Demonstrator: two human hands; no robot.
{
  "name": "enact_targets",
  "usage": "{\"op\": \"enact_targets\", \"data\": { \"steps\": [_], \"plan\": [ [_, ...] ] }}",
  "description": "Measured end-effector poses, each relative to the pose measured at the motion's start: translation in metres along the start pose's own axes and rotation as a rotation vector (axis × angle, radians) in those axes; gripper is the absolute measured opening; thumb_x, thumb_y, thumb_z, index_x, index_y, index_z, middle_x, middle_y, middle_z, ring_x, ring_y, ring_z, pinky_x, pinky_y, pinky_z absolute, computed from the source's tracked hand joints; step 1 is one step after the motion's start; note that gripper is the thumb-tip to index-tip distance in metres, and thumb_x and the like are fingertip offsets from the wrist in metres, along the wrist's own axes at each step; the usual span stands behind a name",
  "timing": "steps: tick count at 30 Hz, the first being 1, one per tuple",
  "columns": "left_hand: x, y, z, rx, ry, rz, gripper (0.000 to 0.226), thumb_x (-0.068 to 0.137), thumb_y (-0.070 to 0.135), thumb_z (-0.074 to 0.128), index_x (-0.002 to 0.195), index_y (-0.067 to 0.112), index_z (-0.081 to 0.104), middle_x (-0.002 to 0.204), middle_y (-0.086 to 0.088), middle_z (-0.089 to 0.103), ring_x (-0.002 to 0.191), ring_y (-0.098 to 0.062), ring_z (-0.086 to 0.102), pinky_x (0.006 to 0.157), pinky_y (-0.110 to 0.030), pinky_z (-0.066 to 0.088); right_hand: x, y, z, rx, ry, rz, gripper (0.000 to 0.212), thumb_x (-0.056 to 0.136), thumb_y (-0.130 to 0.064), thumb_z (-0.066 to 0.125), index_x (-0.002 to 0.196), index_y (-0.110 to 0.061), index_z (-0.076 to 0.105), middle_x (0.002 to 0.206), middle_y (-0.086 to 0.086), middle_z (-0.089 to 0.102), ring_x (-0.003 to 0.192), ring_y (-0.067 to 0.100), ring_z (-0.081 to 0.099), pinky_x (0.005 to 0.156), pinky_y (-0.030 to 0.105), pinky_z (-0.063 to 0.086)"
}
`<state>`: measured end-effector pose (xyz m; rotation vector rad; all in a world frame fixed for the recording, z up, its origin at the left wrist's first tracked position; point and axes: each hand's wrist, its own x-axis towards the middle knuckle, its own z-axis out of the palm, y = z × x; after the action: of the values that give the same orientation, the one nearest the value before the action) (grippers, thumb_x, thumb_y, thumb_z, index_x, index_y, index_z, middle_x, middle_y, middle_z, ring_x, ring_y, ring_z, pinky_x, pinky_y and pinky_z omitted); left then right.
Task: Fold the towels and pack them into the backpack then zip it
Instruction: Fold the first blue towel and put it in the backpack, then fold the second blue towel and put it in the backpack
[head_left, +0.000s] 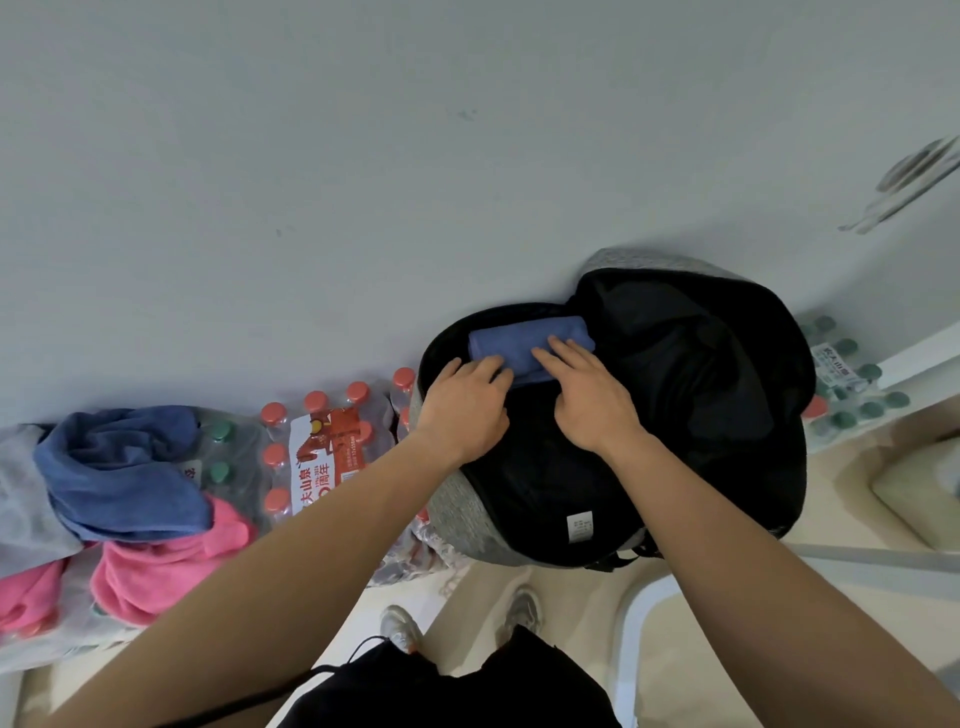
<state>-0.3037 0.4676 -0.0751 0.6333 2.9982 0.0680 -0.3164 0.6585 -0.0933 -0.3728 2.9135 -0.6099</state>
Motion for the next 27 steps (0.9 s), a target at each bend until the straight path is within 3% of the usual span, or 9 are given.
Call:
{"op": "enact_targets", "data": {
  "steps": [6,10,16,20,27],
  "plan": [
    [0.004,0.006,-0.004,-0.025,-0.042,-0.025,0.051,0.089,0.028,0.058,0.137,0.012,0.053,0.146,-0.008,0.048,0.121,-0.029,0.056,0.102,-0.039,0.039,0.0,0.002,-0.003,0.013,-0.142,0.007,0.079,0.091,0.003,0.041,0.158,-0.026,0.011,0.166,-0.004,-0.004,0.152,0.012,-0.005,0.122,0.029,0.015],
    [0.007,0.001,-0.016,-0.079,-0.046,-0.023,0.044,0.089,0.026,0.057,0.13,0.01,0.058,0.138,-0.008,0.054,0.115,-0.032,0.058,0.096,-0.04,0.043,0.002,-0.006,-0.018,0.0,-0.125,0.023,0.068,0.097,-0.008,0.043,0.157,-0.025,0.017,0.166,-0.002,0.006,0.152,0.016,0.004,0.121,0.032,0.019],
    [-0.009,-0.025,-0.046,-0.195,0.074,-0.108,0.049,0.091,0.026,0.054,0.139,0.014,0.053,0.145,-0.006,0.049,0.126,-0.029,0.052,0.103,-0.041,0.044,0.009,-0.046,-0.037,-0.039,-0.008,-0.005,0.06,0.095,-0.019,0.05,0.152,-0.021,0.033,0.16,0.0,0.028,0.144,0.022,0.029,0.113,0.041,0.035],
    [-0.041,-0.063,-0.061,-0.228,0.101,-0.182,0.049,0.093,0.029,0.052,0.14,0.019,0.051,0.144,-0.002,0.049,0.126,-0.026,0.051,0.1,-0.039,0.044,0.014,-0.097,-0.036,-0.062,-0.004,-0.074,0.056,0.095,-0.019,0.05,0.149,-0.017,0.038,0.154,0.007,0.037,0.138,0.029,0.037,0.113,0.04,0.033],
    [-0.139,-0.161,-0.07,-0.252,0.081,-0.343,0.047,0.095,0.034,0.05,0.139,0.018,0.052,0.144,-0.003,0.048,0.125,-0.028,0.051,0.098,-0.043,0.046,0.013,-0.217,0.004,-0.063,-0.042,-0.148,0.054,0.095,-0.022,0.048,0.148,-0.02,0.039,0.149,0.006,0.039,0.133,0.03,0.04,0.104,0.043,0.042]
  ]
}}
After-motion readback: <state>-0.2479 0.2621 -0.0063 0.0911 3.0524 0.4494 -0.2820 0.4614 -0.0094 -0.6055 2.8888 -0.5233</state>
